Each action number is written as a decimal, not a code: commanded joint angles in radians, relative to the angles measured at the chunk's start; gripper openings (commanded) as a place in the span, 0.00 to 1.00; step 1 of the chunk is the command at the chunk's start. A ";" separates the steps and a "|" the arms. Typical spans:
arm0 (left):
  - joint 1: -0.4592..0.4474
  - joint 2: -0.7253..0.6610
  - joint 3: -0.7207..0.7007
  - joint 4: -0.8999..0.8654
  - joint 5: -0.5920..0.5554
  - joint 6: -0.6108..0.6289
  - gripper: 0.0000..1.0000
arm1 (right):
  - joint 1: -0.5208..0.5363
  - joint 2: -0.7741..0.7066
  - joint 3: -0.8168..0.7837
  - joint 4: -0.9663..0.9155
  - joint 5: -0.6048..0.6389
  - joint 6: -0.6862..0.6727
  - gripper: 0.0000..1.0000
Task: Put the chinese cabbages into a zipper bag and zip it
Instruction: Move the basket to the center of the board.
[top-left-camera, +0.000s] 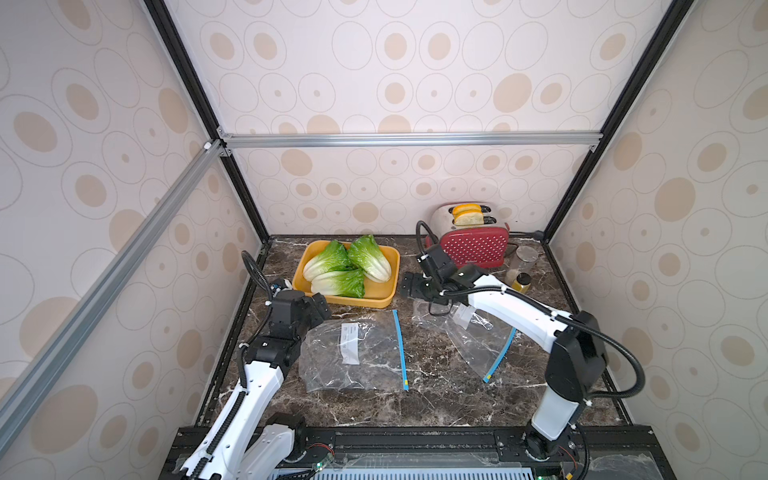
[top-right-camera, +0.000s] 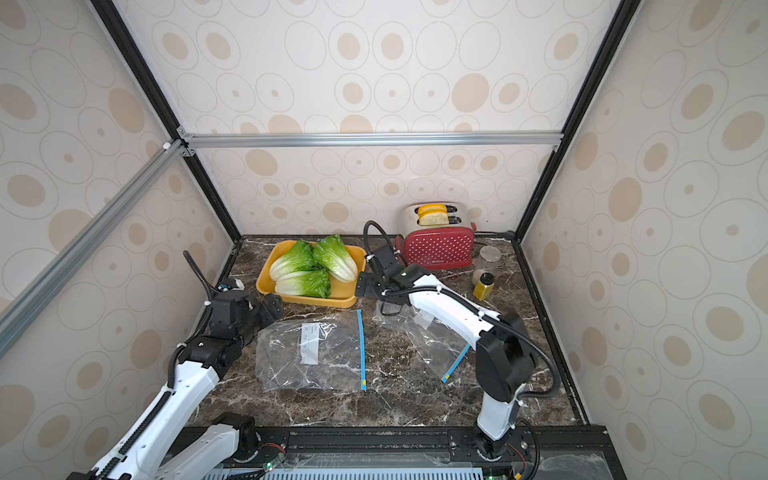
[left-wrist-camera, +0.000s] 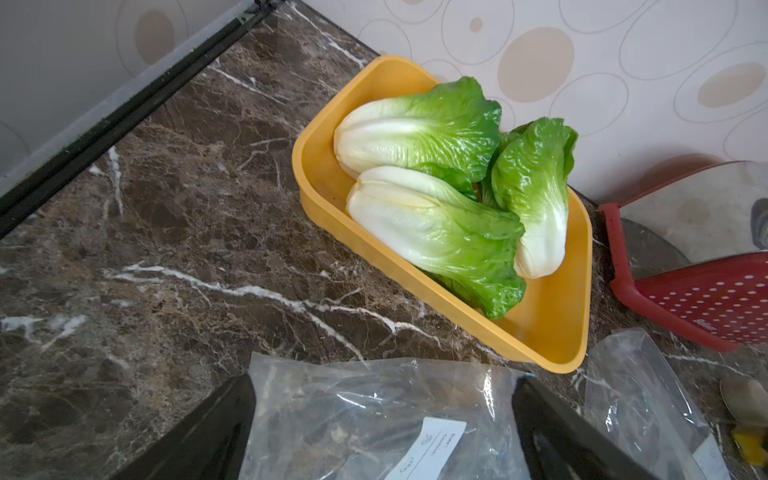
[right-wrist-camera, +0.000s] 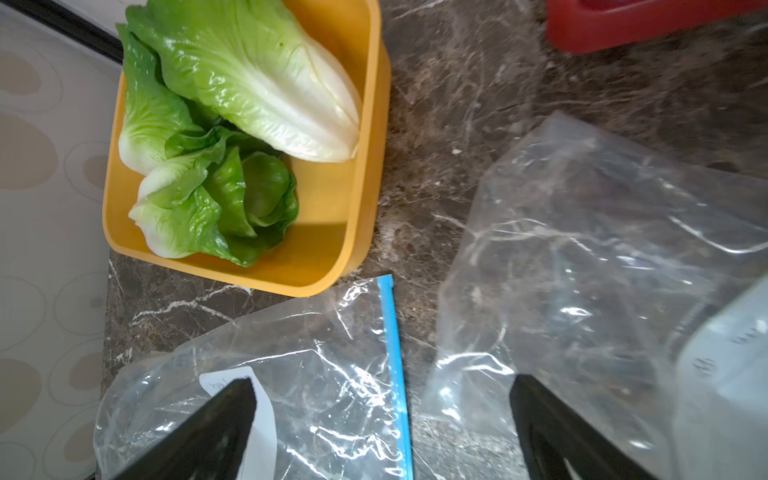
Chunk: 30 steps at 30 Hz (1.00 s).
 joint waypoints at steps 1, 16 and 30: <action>-0.010 -0.037 0.016 -0.057 0.025 -0.033 0.99 | 0.019 0.112 0.102 -0.055 0.041 0.048 0.97; -0.050 -0.018 0.054 -0.126 0.034 0.018 0.99 | 0.026 0.488 0.470 -0.152 0.199 -0.023 0.76; -0.101 -0.001 0.084 -0.215 0.004 0.006 0.99 | -0.072 0.414 0.335 -0.159 0.286 -0.090 0.60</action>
